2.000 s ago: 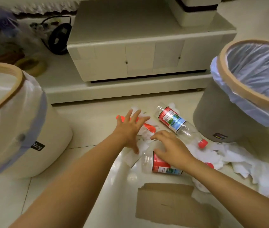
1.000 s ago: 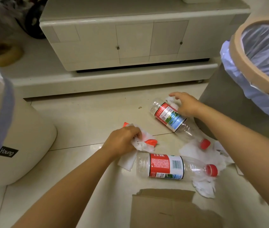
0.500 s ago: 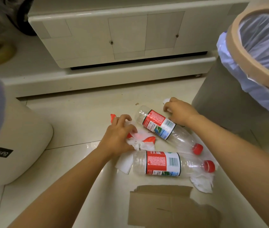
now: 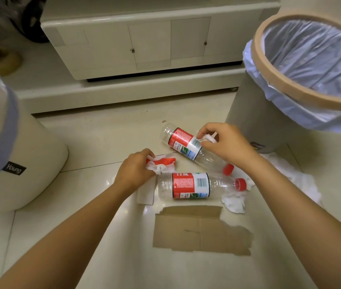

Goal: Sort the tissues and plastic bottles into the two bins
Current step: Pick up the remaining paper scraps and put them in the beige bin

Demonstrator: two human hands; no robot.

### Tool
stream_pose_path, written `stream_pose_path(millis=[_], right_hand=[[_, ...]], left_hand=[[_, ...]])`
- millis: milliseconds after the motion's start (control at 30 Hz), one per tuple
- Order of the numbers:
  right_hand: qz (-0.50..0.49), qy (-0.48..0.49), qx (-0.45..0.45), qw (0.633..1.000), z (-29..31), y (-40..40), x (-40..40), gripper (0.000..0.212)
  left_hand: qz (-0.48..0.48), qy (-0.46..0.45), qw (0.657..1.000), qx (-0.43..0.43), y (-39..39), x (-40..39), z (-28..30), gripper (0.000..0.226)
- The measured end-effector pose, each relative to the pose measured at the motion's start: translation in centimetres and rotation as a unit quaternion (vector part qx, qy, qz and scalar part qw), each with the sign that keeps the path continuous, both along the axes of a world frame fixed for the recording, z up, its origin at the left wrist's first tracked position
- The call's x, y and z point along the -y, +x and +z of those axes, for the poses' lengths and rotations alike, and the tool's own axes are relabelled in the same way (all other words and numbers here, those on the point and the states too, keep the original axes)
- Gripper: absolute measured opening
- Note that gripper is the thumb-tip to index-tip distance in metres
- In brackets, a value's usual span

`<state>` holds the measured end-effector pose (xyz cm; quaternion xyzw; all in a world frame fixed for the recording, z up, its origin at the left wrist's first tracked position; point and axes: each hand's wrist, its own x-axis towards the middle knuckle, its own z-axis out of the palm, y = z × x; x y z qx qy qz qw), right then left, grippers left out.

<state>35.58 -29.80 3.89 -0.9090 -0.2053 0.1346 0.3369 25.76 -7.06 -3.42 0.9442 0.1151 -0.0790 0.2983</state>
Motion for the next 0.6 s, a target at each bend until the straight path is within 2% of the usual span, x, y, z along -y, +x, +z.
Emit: stream_pose_path(millis=[100,200,267,333,400,600], right_hand=[[0.034,-0.002,-0.111,0.993,2.0,-2.6,1.3,0.014],[0.103,-0.023,-0.236,0.966,3.2,-4.7,3.2,0.015],[0.136,-0.067,-0.284,0.947,2.8,-5.7,4.1,0.017],[0.159,-0.152,-0.276,0.936,1.9,-6.6,4.9,0.024],[0.147,-0.217,-0.228,0.938,1.0,-6.9,5.3,0.034],[0.079,-0.199,-0.123,0.969,-0.5,-6.2,5.4,0.048]], left_hand=[[0.032,-0.008,0.999,0.009,-1.8,-0.4,1.7,0.04],[0.048,0.005,0.999,-0.019,-3.7,-1.2,3.0,0.039],[0.048,0.014,0.998,-0.046,-4.8,-1.9,3.1,0.038],[0.045,0.013,0.997,-0.069,-5.8,-2.1,3.3,0.035],[0.042,0.014,0.996,-0.08,-6.6,-2.1,3.4,0.032],[0.025,-0.003,0.997,-0.078,-8.0,-0.3,3.9,0.028]])
